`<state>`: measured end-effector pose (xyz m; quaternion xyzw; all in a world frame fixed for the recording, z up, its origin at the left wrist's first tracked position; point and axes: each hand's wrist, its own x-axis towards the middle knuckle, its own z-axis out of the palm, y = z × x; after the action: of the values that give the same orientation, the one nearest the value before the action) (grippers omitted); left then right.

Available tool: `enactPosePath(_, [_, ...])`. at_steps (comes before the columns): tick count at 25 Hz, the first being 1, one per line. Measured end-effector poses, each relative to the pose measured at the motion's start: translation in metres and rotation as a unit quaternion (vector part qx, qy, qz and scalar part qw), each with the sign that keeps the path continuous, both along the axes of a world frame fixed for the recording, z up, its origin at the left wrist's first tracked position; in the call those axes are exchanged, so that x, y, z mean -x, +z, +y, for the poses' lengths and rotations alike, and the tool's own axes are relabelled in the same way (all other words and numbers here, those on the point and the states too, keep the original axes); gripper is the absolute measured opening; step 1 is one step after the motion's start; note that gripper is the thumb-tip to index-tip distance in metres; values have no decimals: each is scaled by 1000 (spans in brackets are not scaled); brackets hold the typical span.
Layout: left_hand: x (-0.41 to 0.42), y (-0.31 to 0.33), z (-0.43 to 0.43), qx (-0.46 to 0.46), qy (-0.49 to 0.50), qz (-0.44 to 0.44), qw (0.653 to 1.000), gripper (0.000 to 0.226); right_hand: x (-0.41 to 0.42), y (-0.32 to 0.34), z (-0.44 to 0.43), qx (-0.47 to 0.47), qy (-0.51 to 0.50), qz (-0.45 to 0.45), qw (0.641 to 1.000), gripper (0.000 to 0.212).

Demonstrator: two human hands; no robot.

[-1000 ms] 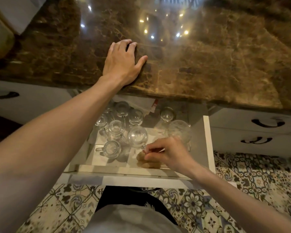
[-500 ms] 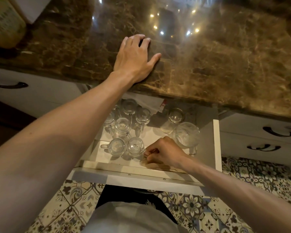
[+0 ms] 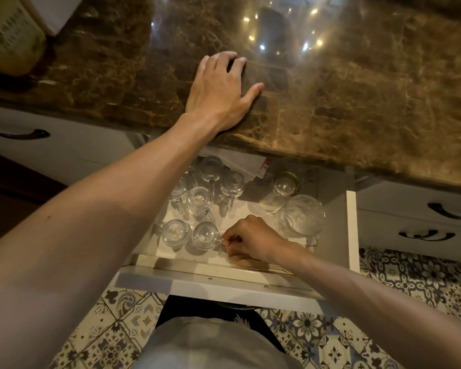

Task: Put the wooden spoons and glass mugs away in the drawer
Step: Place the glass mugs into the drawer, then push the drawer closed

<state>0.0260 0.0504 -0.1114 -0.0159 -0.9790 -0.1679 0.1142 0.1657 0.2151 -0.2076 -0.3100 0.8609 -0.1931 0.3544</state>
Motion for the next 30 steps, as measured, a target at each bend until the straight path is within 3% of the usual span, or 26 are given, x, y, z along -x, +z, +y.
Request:
enactPosePath(5, [2, -2, -1, 2, -2, 6, 1000, 65, 3, 0, -4, -39, -7, -23, 999, 18])
enactPosePath(8, [3, -3, -2, 0, -4, 12, 1000, 65, -3, 13, -3, -89, 1, 10, 996, 40])
enactPosePath(10, [3, -4, -2, 1, -3, 15, 1000, 65, -14, 33, 0, -27, -79, 26, 996, 43])
enactPosePath(12, [3, -5, -2, -4, -7, 17, 1000, 66, -31, 60, 4, 135, -228, 0, 964, 32])
enactPosePath(13, [3, -5, -3, -6, -8, 17, 1000, 66, -39, 73, 6, 224, -306, -15, 925, 25])
enactPosePath(15, [2, -3, -5, -11, -14, 5, 1000, 67, -59, 93, 11, 372, -445, -23, 814, 14])
enactPosePath(18, [-4, 1, -1, -13, -19, -14, 1000, 64, -94, 105, 19, 492, -626, 27, 604, 19])
enactPosePath(21, [-10, 7, -2, -11, -26, -28, 999, 62, -132, 106, 18, 529, -749, 36, 398, 32])
enactPosePath(23, [-13, 9, -4, -8, -37, -35, 999, 61, -152, 99, 16, 540, -788, -5, 296, 46])
enactPosePath(26, [-13, 9, -5, 11, -44, -46, 998, 61, -171, 78, 7, 519, -835, -120, 136, 47])
enactPosePath(28, [-13, 10, -4, 16, -48, -49, 998, 61, -174, 62, -4, 486, -849, -199, 56, 42])
enactPosePath(30, [-14, 9, -5, 23, -47, -52, 997, 61, -176, 47, -18, 463, -849, -253, 10, 39])
